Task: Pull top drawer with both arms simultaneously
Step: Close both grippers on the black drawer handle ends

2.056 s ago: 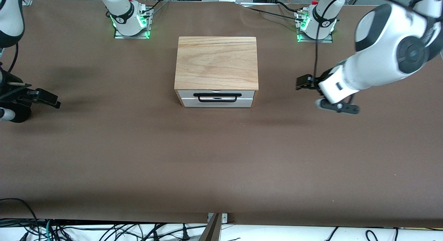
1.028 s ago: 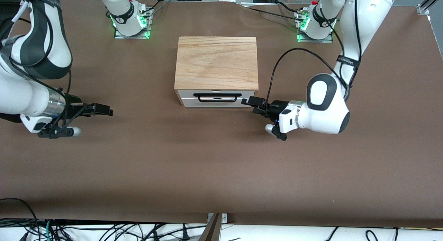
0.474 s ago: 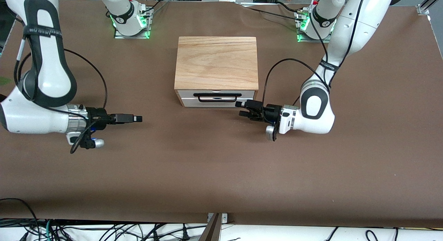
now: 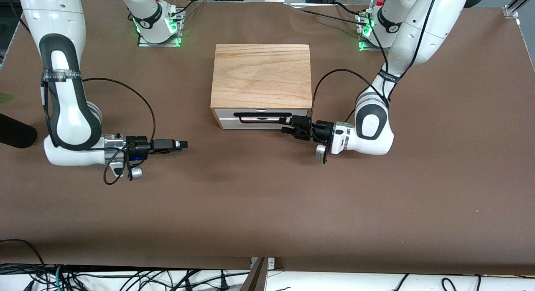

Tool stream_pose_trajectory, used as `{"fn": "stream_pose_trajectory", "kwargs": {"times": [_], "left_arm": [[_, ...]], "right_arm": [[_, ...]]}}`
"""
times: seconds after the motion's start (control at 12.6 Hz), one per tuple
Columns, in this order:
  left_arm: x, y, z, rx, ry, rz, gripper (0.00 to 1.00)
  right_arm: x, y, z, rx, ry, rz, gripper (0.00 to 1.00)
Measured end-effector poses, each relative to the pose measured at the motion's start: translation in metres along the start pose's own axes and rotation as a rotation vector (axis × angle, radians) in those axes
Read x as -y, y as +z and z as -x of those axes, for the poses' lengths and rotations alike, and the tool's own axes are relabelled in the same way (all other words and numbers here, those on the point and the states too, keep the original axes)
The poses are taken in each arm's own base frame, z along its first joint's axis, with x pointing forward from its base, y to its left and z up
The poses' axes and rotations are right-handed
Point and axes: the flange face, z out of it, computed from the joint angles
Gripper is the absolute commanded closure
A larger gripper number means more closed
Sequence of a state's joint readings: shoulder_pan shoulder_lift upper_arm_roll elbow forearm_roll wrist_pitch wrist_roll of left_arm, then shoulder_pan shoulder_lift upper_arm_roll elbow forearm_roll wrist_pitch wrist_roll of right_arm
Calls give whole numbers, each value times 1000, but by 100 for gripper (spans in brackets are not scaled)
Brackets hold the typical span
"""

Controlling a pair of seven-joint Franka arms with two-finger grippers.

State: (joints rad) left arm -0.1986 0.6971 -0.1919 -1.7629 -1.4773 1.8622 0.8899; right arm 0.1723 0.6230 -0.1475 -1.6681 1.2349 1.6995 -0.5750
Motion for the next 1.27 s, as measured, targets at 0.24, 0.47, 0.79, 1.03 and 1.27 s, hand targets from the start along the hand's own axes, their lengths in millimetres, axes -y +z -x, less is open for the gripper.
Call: {"fn": "stream_pose_trajectory", "kwargs": {"times": [0.24, 0.47, 0.79, 1.03, 1.27], "left_arm": [[7, 3, 8, 10, -4, 2, 32], [9, 6, 11, 15, 5, 4, 53], [12, 16, 20, 35, 27, 13, 63], [15, 22, 24, 41, 27, 10, 76], [17, 22, 25, 31, 12, 27, 85]], "right_arm": [[-22, 35, 11, -39, -62, -134, 0], [-9, 87, 19, -70, -100, -251, 0], [-17, 135, 36, -80, -141, -319, 0], [-25, 161, 55, -48, -177, -383, 0], [-31, 187, 69, -9, -199, -400, 0]]}}
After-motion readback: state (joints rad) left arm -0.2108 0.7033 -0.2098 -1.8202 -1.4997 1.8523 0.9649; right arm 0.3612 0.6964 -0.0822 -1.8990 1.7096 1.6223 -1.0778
